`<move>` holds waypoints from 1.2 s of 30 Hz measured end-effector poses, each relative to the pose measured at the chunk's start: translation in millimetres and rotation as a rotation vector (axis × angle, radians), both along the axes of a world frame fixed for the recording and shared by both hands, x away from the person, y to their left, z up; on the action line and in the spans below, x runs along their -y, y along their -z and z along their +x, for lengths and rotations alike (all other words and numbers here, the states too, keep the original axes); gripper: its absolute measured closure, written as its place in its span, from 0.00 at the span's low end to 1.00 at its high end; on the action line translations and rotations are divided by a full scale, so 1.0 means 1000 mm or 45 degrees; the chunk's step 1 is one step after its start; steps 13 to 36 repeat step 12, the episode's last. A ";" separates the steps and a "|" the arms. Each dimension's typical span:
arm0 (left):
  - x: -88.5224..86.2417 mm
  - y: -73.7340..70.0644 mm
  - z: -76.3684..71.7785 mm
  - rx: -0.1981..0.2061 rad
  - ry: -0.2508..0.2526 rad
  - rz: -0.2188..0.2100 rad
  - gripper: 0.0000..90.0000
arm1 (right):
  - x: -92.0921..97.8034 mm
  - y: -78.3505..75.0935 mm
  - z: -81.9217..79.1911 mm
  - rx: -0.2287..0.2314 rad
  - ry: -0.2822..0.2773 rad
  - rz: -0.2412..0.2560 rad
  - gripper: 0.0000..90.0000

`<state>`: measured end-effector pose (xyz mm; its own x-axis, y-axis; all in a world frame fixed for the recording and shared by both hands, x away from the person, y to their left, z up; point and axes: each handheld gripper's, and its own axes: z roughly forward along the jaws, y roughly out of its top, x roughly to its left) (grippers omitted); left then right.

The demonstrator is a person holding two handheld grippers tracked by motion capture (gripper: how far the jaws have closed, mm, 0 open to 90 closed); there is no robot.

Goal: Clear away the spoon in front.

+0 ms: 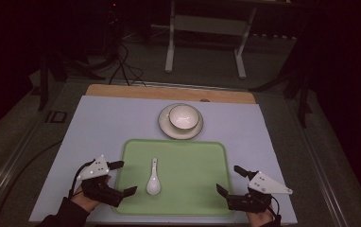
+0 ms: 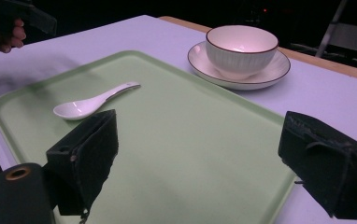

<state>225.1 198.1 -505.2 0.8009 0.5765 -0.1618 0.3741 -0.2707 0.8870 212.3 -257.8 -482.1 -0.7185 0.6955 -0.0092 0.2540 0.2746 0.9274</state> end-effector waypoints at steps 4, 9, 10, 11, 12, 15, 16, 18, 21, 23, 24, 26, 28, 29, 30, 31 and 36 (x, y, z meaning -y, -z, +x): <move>-0.001 0.003 0.001 -0.021 -0.004 -0.030 0.00 | 0.000 0.000 0.000 -0.001 -0.005 0.003 0.13; 0.000 0.005 0.003 -0.029 -0.007 -0.023 0.00 | 0.000 0.001 0.002 -0.010 -0.006 0.007 0.13; 0.001 0.006 0.003 -0.027 -0.008 -0.017 0.00 | 0.000 0.001 0.002 -0.011 -0.007 0.007 0.13; 0.001 0.006 0.003 -0.031 -0.005 -0.014 0.00 | 0.000 0.001 0.002 -0.012 -0.008 0.008 0.13; 0.001 0.007 0.003 -0.033 -0.004 -0.012 0.00 | 0.000 0.001 0.002 -0.013 -0.010 0.008 0.13; 0.001 0.007 0.003 -0.033 -0.004 -0.012 0.00 | 0.000 0.001 0.002 -0.013 -0.010 0.008 0.13; 0.001 0.007 0.003 -0.033 -0.004 -0.012 0.00 | 0.000 0.001 0.002 -0.013 -0.010 0.008 0.13; 0.001 0.007 0.003 -0.033 -0.004 -0.012 0.00 | 0.000 0.001 0.002 -0.013 -0.010 0.008 0.13; 0.001 0.007 0.003 -0.033 -0.004 -0.012 0.00 | 0.000 0.001 0.002 -0.013 -0.010 0.008 0.13; 0.001 0.007 0.003 -0.033 -0.004 -0.012 0.00 | 0.000 0.001 0.002 -0.013 -0.010 0.008 0.13; 0.001 0.007 0.003 -0.033 -0.004 -0.012 0.00 | 0.000 0.001 0.002 -0.013 -0.010 0.008 0.13; 0.001 0.007 0.003 -0.033 -0.004 -0.012 0.00 | 0.000 0.001 0.002 -0.013 -0.010 0.008 0.13; 0.001 0.007 0.003 -0.033 -0.004 -0.012 0.00 | 0.000 0.001 0.002 -0.013 -0.010 0.008 0.13; 0.001 0.007 0.003 -0.033 -0.004 -0.012 0.00 | 0.000 0.001 0.002 -0.013 -0.010 0.008 0.13; 0.001 0.007 0.003 -0.033 -0.004 -0.012 0.00 | 0.000 0.001 0.002 -0.013 -0.010 0.008 0.13; 0.001 0.007 0.003 -0.033 -0.004 -0.012 0.00 | 0.000 0.001 0.002 -0.013 -0.010 0.008 0.13; 0.001 0.007 0.003 -0.033 -0.004 -0.012 0.00 | 0.000 0.001 0.002 -0.013 -0.010 0.008 0.13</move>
